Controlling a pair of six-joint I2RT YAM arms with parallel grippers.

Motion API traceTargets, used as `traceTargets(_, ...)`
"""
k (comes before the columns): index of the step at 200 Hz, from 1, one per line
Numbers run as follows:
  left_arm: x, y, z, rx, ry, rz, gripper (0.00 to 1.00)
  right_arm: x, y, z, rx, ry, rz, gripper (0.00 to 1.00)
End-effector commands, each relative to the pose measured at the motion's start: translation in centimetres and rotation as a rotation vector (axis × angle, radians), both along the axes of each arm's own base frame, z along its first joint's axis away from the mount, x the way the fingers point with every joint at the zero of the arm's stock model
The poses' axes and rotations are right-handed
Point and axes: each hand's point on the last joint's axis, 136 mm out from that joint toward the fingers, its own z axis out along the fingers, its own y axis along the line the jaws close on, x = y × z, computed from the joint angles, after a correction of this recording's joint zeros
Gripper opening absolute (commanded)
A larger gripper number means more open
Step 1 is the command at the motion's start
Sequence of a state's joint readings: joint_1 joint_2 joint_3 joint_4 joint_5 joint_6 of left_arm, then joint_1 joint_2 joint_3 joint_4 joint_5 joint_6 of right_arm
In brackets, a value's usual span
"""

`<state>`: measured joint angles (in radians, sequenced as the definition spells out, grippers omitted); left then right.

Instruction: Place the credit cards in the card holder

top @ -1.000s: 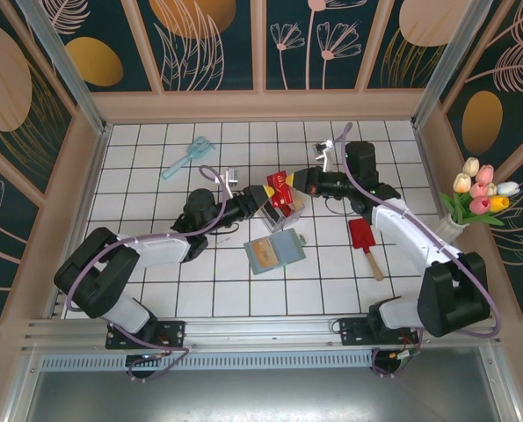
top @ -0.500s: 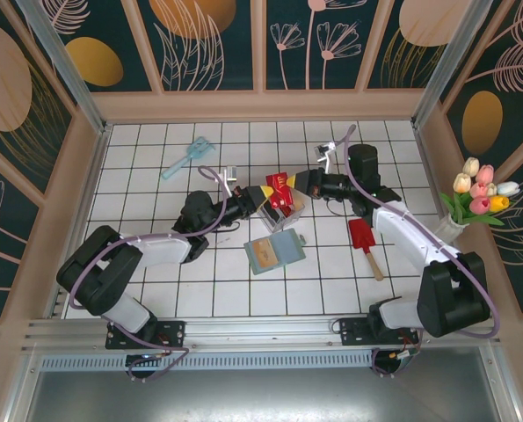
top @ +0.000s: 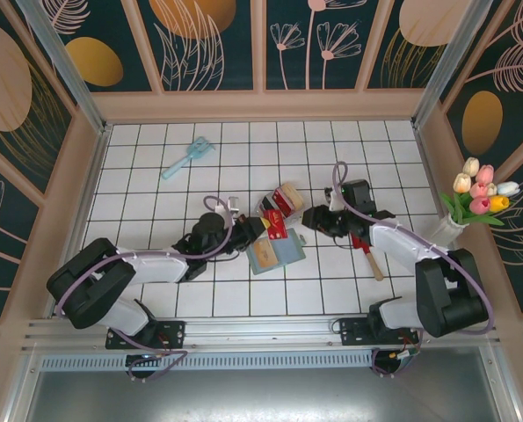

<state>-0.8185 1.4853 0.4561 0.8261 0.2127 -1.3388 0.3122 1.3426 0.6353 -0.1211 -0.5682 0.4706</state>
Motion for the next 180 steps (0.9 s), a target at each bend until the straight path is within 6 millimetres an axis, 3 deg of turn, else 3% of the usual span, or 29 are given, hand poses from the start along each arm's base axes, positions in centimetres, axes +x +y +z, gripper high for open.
traceTargets(1, -0.9, 1.3, -3.4, 0.078, 0.092, 0.083, 0.0, -0.5, 0.3, -1.4, 0.004, -0.005, 0.03, 0.45)
traceTargets(74, -2.3, 1.2, -7.2, 0.164, 0.164, 0.1, 0.0, -1.8, 1.4, -4.1, -0.001, 0.033, 0.092, 0.45)
traceTargets(180, -2.7, 1.8, -9.0, 0.24, 0.179, 0.095, 0.0, -2.1, 1.5, -5.3, -0.005, 0.058, 0.099, 0.43)
